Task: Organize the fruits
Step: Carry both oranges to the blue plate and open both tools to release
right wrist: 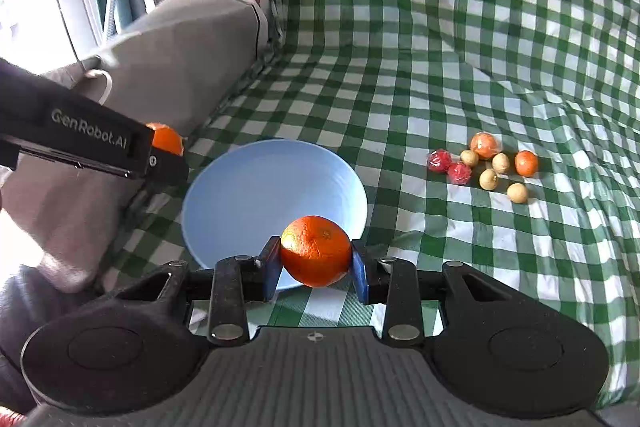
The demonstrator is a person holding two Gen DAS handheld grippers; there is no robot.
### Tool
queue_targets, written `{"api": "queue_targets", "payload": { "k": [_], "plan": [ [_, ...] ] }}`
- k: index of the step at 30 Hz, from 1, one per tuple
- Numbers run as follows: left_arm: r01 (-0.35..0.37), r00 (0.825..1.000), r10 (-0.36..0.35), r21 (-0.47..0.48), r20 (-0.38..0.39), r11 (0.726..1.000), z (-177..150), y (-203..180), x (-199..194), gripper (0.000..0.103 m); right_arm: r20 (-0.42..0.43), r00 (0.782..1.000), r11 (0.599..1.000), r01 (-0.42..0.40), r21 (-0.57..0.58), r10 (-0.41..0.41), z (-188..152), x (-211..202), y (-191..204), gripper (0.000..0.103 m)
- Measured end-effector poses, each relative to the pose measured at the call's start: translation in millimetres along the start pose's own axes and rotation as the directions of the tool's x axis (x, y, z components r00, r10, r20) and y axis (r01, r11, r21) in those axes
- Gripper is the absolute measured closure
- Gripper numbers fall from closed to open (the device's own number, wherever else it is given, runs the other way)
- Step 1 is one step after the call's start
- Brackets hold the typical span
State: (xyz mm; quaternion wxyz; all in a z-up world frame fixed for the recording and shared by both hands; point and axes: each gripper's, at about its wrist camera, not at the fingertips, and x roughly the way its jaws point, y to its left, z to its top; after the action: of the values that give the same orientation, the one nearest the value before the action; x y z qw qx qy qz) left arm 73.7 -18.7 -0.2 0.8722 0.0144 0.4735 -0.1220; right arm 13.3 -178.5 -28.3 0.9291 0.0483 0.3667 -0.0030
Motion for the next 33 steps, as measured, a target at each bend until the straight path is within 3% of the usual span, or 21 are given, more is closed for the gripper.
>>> {"api": "queue_targets", "payload": {
  "k": [13, 19, 20, 21, 22, 23, 24, 26, 33],
  "plan": [
    [-0.029, 0.995, 0.035, 0.071, -0.095, 0.997, 8.2, 11.2, 83.8, 0.062, -0.093, 0.996, 0.997, -0.011, -0.072, 0.004, 9.8, 75.4, 4.7, 0.066],
    [-0.054, 0.988, 0.065, 0.085, -0.137, 0.995, 7.0, 15.4, 104.8, 0.061, -0.115, 0.993, 0.992, -0.010, -0.123, -0.004, 13.9, 95.3, 11.6, 0.066],
    [-0.056, 0.989, 0.066, 0.079, -0.130, 0.995, 7.6, 16.6, 103.5, 0.052, -0.116, 0.993, 0.992, -0.011, -0.129, -0.004, 16.0, 95.9, 12.2, 0.065],
    [-0.052, 0.991, 0.061, 0.077, -0.121, 0.996, 8.8, 17.5, 100.9, 0.033, -0.116, 0.993, 0.991, -0.015, -0.136, 0.000, 18.6, 97.0, 13.2, 0.065],
    [-0.048, 0.992, 0.056, 0.072, -0.109, 0.996, 9.6, 18.4, 95.0, 0.021, -0.116, 0.993, 0.990, -0.020, -0.139, 0.004, 21.1, 97.4, 13.7, 0.064],
    [-0.049, 0.994, 0.054, 0.065, -0.090, 0.997, 9.8, 18.9, 87.8, 0.005, -0.115, 0.993, 0.990, -0.021, -0.139, 0.004, 23.6, 96.4, 13.8, 0.056],
    [-0.047, 0.997, 0.051, 0.060, -0.063, 0.997, 8.9, 19.5, 78.3, 0.001, -0.110, 0.994, 0.990, -0.020, -0.138, 0.005, 26.0, 93.6, 13.7, 0.049],
    [-0.050, 0.998, 0.052, 0.064, -0.034, 0.997, 5.1, 18.0, 57.4, 0.000, -0.101, 0.995, 0.991, -0.018, -0.135, 0.004, 29.5, 82.6, 12.5, 0.022],
    [-0.108, 0.994, 0.109, 0.049, -0.018, 0.993, -32.8, 16.5, -2.3, 0.000, -0.100, 0.995, 0.997, -0.025, -0.074, 0.017, 8.9, 13.2, 5.9, 0.007]
  ]
}}
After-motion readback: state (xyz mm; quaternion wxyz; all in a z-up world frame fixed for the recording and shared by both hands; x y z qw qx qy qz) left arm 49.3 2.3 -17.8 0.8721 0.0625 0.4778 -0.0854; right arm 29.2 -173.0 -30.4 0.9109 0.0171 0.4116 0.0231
